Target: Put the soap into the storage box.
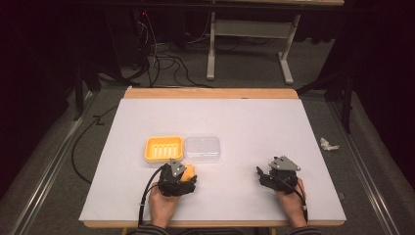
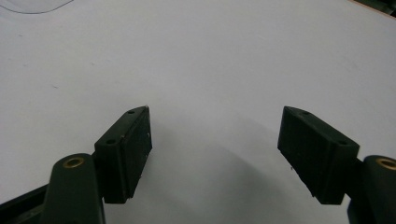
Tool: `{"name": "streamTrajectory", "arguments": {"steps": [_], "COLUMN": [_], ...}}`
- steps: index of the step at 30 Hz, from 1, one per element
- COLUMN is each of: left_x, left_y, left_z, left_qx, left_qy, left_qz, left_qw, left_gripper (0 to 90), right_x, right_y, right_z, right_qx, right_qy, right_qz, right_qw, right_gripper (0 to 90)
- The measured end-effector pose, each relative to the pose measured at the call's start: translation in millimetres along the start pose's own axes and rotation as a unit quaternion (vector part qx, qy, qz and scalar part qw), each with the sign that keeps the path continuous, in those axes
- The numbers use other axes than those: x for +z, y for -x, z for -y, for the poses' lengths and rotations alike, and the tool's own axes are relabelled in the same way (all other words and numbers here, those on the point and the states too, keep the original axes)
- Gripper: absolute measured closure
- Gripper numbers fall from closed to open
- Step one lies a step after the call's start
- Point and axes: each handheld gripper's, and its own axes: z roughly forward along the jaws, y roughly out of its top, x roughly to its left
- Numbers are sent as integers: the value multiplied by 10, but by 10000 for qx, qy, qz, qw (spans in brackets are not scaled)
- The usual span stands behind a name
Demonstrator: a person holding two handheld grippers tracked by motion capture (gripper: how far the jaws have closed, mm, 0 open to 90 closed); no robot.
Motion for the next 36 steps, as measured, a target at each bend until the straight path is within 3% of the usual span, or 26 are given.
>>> {"name": "streamTrajectory", "arguments": {"steps": [14,18,26,36], "left_x": [-109,-123,-166,-207], "left_y": [20,23,8,-41], "left_z": [-152,-182,-311,-448], "left_qx": [-210,-153,-280,-276], "left_qy": [145,142,261,341], "left_qz": [196,206,262,247], "left_qw": [9995,9996,9989,9987], "left_gripper": [275,275,274,275], "right_x": [-7,-13,-30,-26], "right_y": [16,24,39,33], "right_z": [4,8,15,15], "right_qx": [63,103,128,129], "right_qy": [41,82,164,164], "right_qz": [-31,-57,-103,-64], "right_qw": [10000,9999,9997,9998], "right_gripper": [266,266,267,267]}}
